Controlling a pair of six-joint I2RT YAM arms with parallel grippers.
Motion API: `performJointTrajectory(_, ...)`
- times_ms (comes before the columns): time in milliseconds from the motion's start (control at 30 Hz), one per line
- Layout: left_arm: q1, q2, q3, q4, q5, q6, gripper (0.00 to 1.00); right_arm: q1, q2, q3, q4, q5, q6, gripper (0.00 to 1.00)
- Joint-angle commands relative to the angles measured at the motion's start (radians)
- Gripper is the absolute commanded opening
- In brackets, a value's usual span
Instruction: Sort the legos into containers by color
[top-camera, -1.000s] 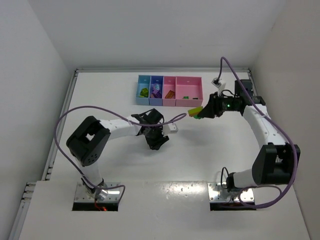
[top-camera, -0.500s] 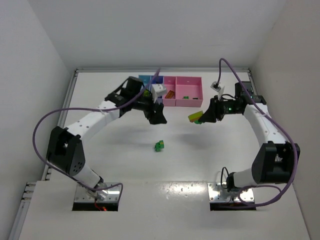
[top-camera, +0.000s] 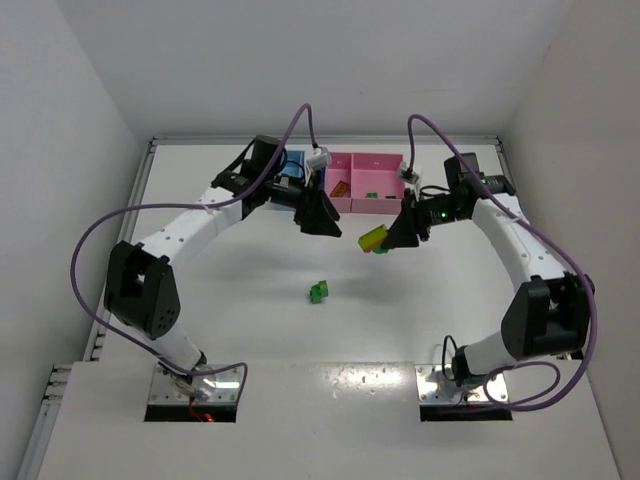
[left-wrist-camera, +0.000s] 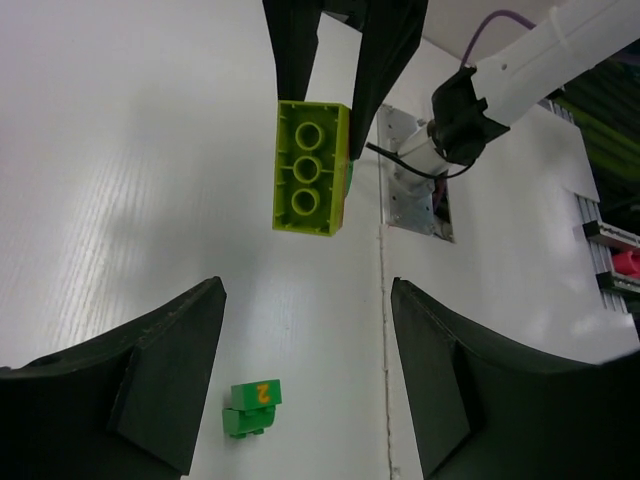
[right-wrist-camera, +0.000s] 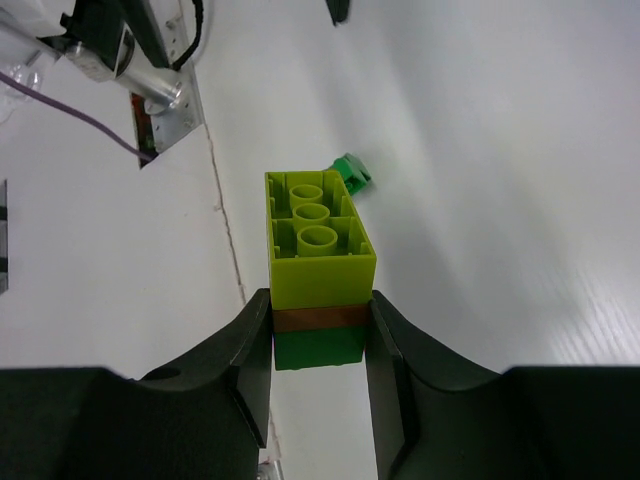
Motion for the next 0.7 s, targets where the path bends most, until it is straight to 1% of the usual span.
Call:
performJointTrajectory(0,-0.014,-0.002,0.043,0.038,0.074,-0.011,0.73,0.047,-0.002,0.063,-0.002,-0.045,-0.08,0.02)
performJointTrajectory(133,-0.023,0.007,0.052,0.061,0.115,-0.032,0.74,0.093,-0.002,0.072,-0.011,-0.026,-0.101,0.02)
performJointTrajectory(333,-0.066,0.017,0.061,0.07,0.124,-0.043,0.76,0.14,-0.002,0.092,-0.002,-0.017,-0.11,0.02)
performJointTrajectory(667,-0.103,0.044,0.061,0.07,0.124,-0.043,0.78,0.16,0.036,0.162,0.017,-0.008,-0.101,0.02)
